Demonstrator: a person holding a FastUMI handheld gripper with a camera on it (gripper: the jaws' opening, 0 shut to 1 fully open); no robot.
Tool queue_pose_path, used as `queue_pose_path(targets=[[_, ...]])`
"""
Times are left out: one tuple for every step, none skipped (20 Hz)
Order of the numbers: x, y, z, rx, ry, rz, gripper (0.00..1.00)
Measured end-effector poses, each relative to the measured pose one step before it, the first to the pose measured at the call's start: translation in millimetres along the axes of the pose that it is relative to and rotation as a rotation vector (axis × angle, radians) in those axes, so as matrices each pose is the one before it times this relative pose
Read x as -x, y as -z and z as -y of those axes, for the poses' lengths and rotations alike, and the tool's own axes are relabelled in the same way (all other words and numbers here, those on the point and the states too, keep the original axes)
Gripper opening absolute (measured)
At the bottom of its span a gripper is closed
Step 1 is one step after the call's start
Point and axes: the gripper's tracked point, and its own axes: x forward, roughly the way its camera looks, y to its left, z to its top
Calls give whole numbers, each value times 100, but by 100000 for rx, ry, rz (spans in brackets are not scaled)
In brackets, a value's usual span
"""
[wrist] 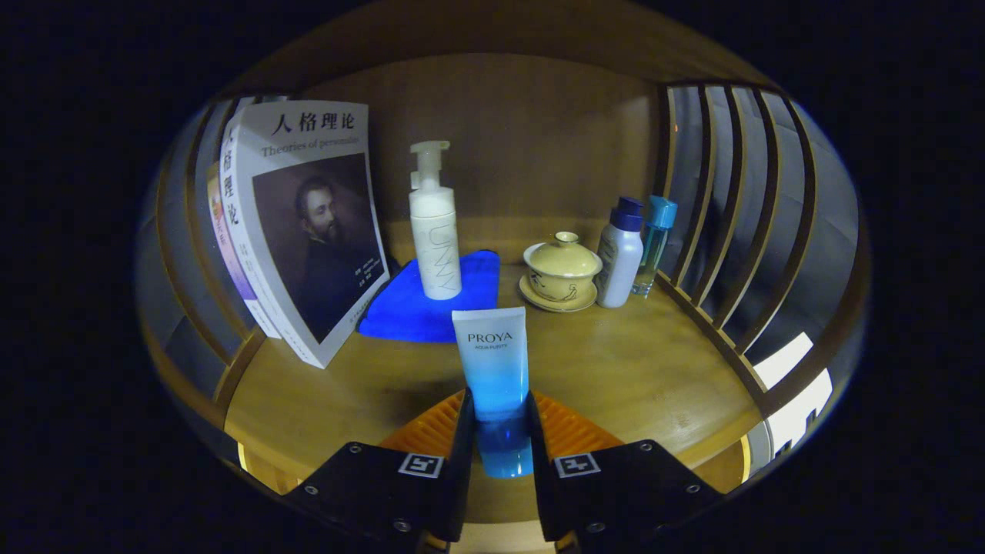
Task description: Pull open the drawer, take out the items inside it, and place them on the countertop above the cabinet.
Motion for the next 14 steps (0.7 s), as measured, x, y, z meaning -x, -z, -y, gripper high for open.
queue_pose_path(targets=[[-260,261,291,-423,383,-739,39],[-158,232,246,90,415,-1092,40],[-306,460,105,540,-369,-1415,41],[-358,511,3,793,-972,-1912,43],[-319,288,-208,487,-1156,-928,45],[150,-256,-97,401,-469,1618,46],[-233,-15,107,470,-324,283,47],[285,-179,29,-306,86,855,48],[182,3,-275,-1120,-1032,482,49],[481,-151,-371,-1671,-1457,1047,54],[608,-182,-418,-2015,-1985,1580,65],[736,-315,-318,-1970,-1735,2365,75],[852,-290,-220,-1796,-1261,3286,85],[1063,-690,-281,-2056,-1388,4949,96]])
